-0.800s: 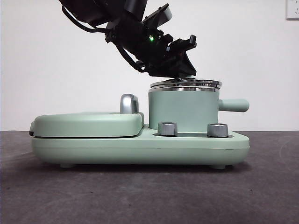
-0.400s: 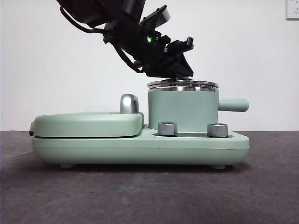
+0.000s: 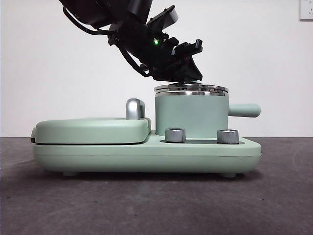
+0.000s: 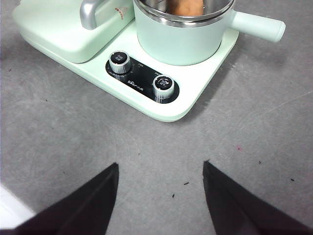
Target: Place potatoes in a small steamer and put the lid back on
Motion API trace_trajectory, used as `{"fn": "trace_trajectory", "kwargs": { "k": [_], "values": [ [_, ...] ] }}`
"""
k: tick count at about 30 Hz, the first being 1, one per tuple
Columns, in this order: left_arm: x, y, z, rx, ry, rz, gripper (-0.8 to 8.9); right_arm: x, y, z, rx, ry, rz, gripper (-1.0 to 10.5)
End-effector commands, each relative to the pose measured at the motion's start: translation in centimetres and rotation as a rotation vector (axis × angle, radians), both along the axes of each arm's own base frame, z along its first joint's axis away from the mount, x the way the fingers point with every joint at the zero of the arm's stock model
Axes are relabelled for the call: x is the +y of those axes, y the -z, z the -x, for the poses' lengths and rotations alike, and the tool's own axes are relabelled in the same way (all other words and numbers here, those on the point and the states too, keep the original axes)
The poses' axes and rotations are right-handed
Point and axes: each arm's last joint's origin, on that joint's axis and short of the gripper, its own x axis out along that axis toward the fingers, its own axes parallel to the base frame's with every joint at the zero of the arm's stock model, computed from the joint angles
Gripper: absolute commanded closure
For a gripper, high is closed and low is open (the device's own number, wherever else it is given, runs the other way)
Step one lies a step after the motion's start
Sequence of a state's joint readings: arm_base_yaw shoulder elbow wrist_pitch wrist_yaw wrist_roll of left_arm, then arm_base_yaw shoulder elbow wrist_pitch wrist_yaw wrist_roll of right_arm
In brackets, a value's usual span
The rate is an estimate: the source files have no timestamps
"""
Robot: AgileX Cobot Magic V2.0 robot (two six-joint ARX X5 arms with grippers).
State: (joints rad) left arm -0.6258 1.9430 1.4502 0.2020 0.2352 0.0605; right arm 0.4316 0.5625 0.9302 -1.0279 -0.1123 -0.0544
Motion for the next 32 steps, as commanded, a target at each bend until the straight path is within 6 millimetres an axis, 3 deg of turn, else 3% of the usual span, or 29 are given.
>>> {"fn": "trace_trajectory", "kwargs": {
  "k": [1, 9, 32],
  "values": [
    [-0.3, -0.3, -0.5, -0.04, 0.004, -0.002, 7.99, 0.1, -0.2, -0.1, -0.005, -0.003, -0.013, 6.8],
    [-0.6, 0.9, -0.8, -0.022, 0.007, -0.019, 7.99, 0.1, -0.2, -0.1, -0.005, -0.003, -0.013, 6.8],
    [-0.7, 0.6, -0.8, -0.049, 0.009, -0.003, 7.97, 0.1, -0.2, -0.1, -0.005, -0.003, -0.013, 6.8]
  ]
}}
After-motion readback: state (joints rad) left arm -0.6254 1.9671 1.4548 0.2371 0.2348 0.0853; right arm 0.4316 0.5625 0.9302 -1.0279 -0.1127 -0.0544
